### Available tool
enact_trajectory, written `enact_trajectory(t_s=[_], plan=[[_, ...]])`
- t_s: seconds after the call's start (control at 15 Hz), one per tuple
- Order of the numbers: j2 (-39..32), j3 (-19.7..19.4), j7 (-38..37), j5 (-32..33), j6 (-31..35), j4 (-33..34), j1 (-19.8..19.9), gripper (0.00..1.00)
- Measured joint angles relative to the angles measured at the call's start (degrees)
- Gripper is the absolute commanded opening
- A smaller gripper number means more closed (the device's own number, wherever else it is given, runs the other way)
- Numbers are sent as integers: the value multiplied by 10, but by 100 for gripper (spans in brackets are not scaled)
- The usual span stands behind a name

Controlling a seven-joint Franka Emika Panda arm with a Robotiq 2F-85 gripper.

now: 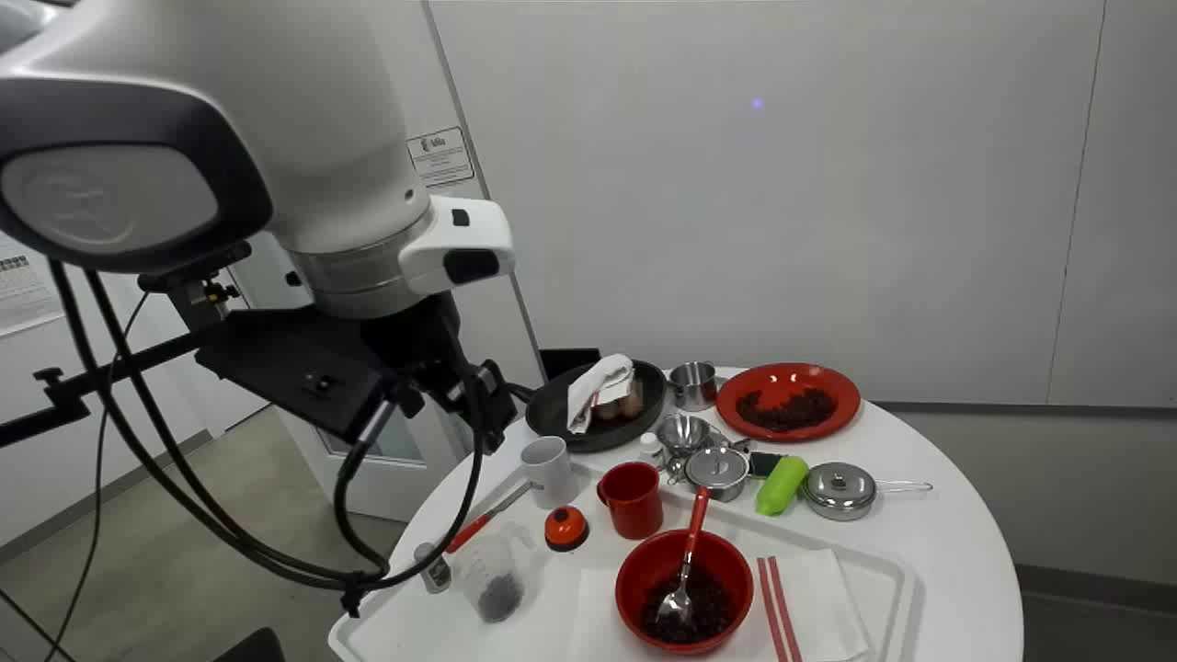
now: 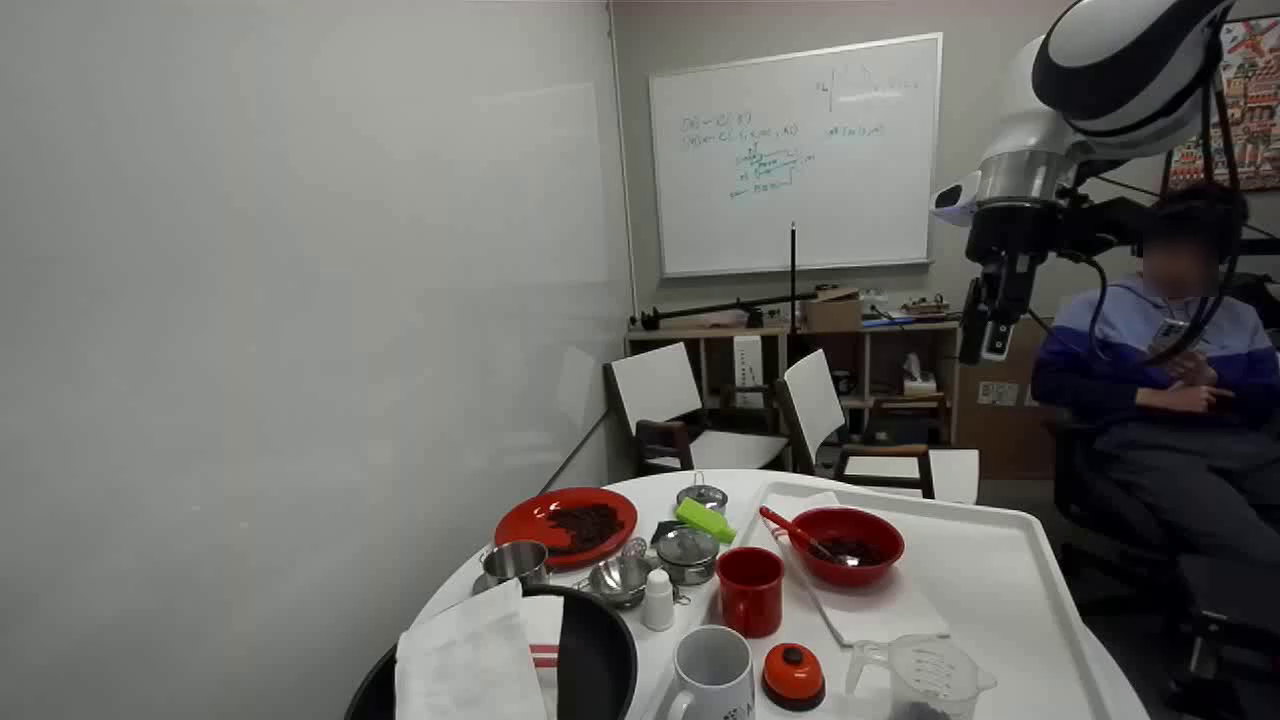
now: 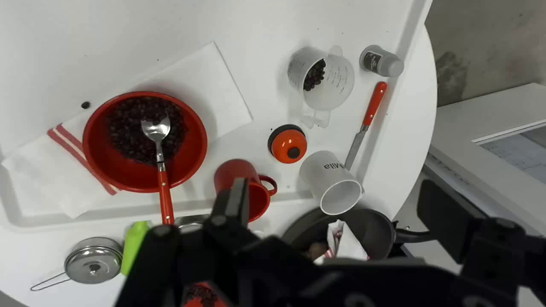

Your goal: Move the cup slightly to the right

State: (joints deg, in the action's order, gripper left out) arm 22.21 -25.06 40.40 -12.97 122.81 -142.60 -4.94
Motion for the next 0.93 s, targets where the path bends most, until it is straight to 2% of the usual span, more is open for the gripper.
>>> enact_trajectory(t_s=[0.67, 0.93], plan=[[0, 0, 0, 0, 0, 0, 0, 100], [-5, 39, -17, 2, 4, 0, 34, 100]])
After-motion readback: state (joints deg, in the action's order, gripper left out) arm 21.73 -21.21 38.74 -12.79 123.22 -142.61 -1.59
